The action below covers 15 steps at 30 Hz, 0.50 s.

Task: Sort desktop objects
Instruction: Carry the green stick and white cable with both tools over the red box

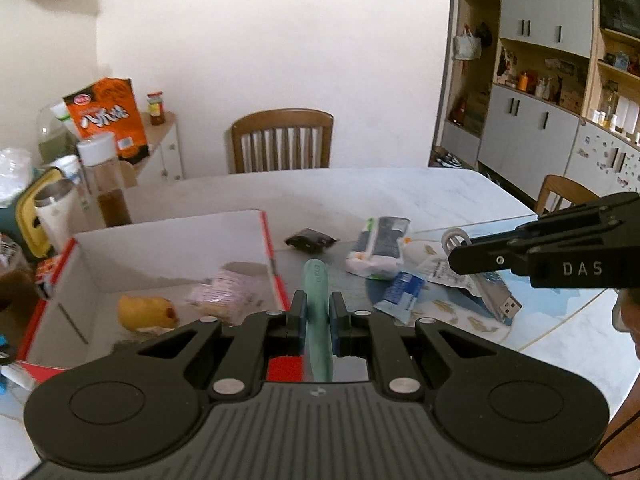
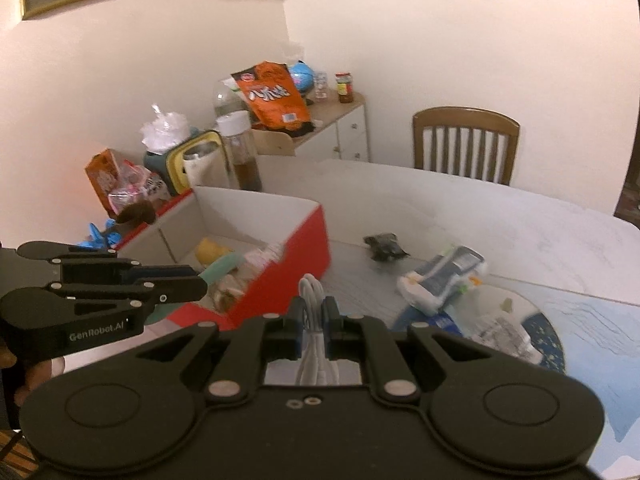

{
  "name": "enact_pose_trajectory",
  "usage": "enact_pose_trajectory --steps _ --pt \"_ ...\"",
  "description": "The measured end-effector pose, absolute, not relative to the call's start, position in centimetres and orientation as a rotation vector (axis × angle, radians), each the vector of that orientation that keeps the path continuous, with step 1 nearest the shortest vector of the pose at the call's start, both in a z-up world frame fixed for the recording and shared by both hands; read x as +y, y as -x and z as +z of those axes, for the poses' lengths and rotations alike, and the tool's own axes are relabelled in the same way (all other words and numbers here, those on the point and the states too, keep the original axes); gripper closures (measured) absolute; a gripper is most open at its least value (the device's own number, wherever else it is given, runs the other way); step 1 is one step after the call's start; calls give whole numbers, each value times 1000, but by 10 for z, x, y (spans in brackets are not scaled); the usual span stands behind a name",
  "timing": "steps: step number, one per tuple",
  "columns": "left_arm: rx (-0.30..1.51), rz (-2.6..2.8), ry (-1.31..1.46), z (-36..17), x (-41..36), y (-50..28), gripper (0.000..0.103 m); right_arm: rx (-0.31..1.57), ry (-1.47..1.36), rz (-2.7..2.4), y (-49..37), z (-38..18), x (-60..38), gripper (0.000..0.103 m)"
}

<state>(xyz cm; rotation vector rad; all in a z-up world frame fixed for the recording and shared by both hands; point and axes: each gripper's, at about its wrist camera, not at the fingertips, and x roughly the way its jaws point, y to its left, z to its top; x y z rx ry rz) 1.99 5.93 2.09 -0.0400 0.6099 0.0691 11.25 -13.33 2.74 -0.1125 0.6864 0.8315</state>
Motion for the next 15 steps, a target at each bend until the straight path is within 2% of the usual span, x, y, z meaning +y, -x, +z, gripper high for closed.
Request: enact_pose_trajectory --steps 15 --pt "595 175 54 39 125 0 92 674 149 928 -109 53 -69 94"
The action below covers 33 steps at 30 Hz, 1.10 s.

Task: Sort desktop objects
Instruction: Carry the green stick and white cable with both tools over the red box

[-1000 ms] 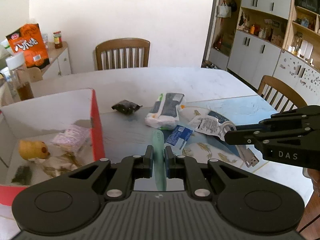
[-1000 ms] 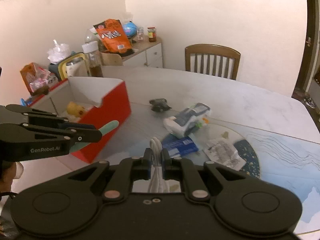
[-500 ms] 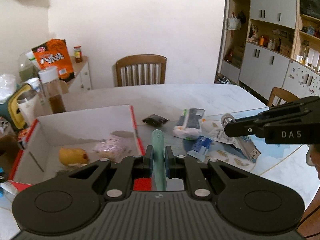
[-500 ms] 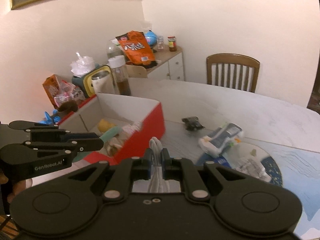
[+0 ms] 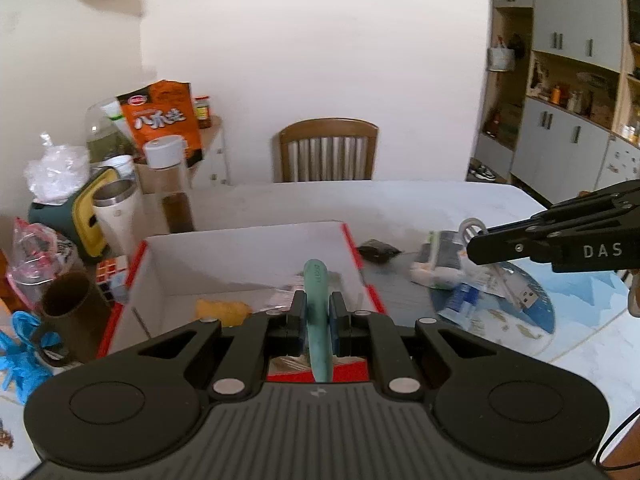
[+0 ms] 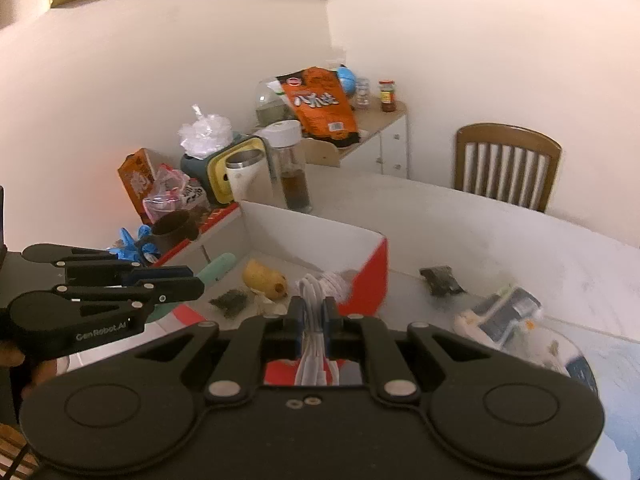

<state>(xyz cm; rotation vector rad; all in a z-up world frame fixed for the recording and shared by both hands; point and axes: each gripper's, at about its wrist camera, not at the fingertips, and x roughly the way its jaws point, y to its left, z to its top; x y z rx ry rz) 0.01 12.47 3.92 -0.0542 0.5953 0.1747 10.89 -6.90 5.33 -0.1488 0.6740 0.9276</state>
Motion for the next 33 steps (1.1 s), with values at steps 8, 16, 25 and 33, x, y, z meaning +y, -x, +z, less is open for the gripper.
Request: enact_pose_trajectory --steps 8,16,25,33 --pt "628 267 70 34 158 -12 93 678 166 1015 -132 55 -35 94" --pt "695 360 92 15 197 -32 93 712 178 1065 -163 44 -1 94" --pt "734 400 105 0 236 -60 92 751 213 1092 -197 27 34 94" --pt "792 409 80 -19 253 -87 92 812 237 1115 -215 4 64 94"
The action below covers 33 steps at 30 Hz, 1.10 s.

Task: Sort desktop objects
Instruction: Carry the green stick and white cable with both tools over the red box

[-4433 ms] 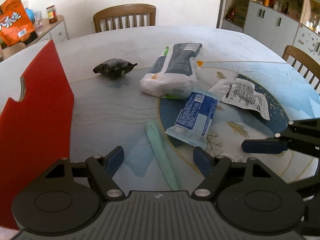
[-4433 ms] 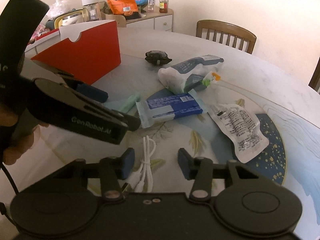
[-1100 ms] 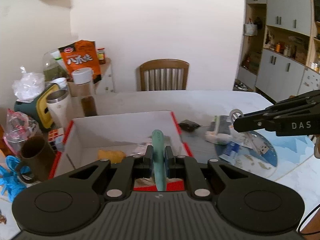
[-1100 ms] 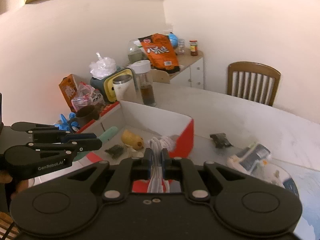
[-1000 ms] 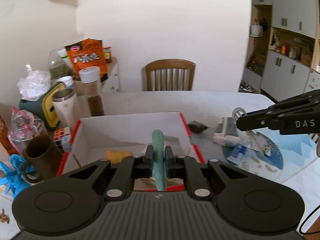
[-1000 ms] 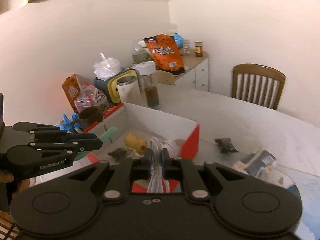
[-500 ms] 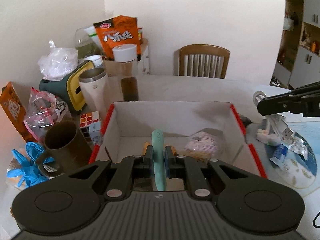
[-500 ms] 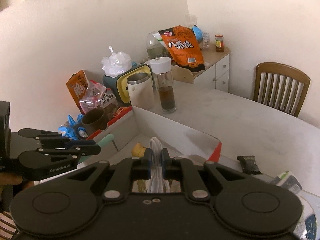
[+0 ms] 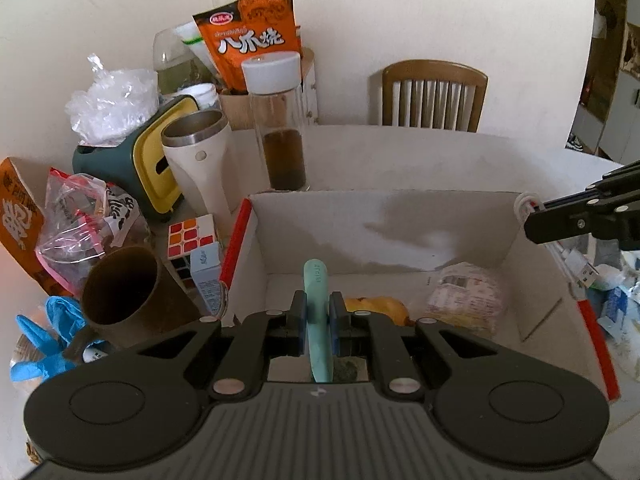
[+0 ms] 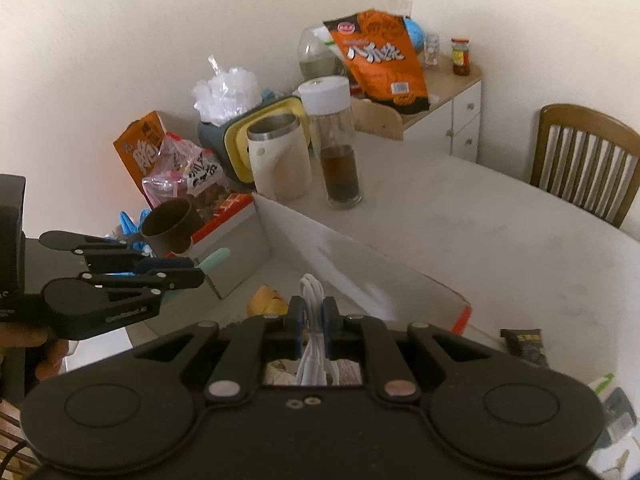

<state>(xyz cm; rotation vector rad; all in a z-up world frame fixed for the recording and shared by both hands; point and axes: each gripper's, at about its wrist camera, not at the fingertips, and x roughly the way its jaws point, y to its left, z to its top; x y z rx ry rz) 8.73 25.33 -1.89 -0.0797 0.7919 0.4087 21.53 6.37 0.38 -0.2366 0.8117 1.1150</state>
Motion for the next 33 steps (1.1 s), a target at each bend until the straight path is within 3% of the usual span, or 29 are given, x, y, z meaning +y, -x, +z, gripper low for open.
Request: enact_pose_trajectory --steps 33 --pt "1074 391 54 -82 286 -141 92 1024 402 1050 -232 -74 151 94"
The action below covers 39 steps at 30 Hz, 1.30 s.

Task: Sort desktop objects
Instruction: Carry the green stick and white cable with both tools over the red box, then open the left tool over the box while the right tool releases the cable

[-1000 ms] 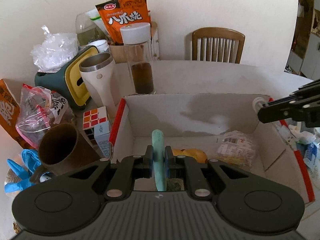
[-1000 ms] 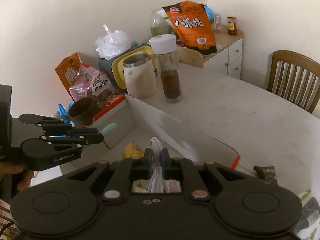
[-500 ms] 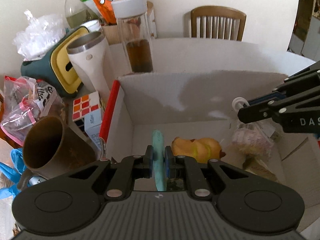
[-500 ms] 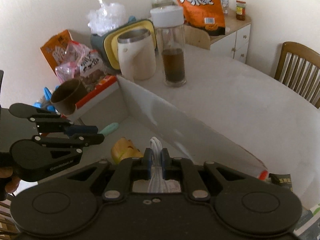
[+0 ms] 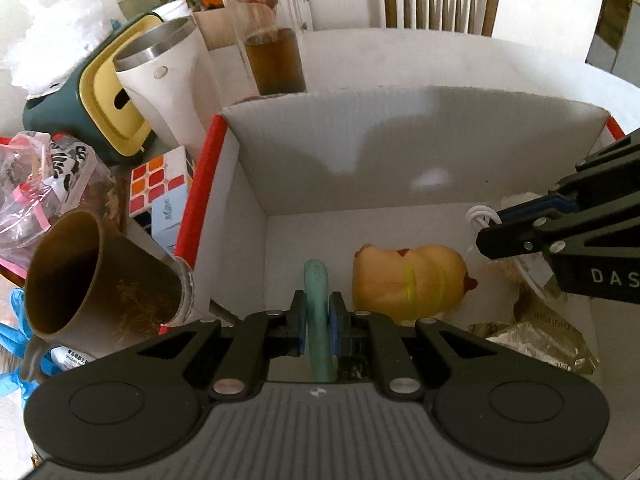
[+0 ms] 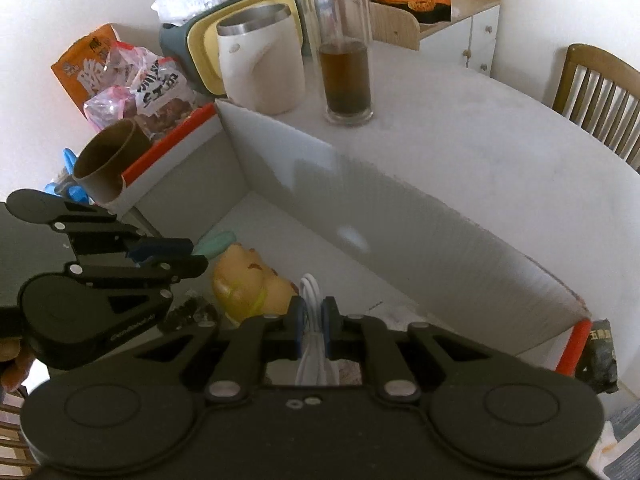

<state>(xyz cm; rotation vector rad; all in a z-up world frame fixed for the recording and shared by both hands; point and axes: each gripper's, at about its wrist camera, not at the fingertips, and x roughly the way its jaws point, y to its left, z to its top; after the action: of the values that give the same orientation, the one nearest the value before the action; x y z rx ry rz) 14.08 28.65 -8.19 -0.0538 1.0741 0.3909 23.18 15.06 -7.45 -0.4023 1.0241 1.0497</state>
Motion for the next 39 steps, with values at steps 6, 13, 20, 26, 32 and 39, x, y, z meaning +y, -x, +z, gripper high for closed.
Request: enact_pose_trajectory --steps 6,13,20,26,32,39 --pt "1135 376 79 -87 290 -146 92 1055 399 1037 -232 -80 152 94" --pt "1167 337 116 -90 294 -150 93 1080 398 1027 -232 -80 151 82" --pt "1167 338 107 -89 292 -149 92 1082 400 1023 -230 -78 146 67" --pt "1152 339 113 -84 289 -142 92 1063 400 1019 -225 -72 141 52" --pt "1136 326 115 -77 284 -131 90 1047 386 1010 -221 -63 134 47" --pt "1115 306 107 -67 275 -118 63 1029 379 1008 -211 -53 122 45"
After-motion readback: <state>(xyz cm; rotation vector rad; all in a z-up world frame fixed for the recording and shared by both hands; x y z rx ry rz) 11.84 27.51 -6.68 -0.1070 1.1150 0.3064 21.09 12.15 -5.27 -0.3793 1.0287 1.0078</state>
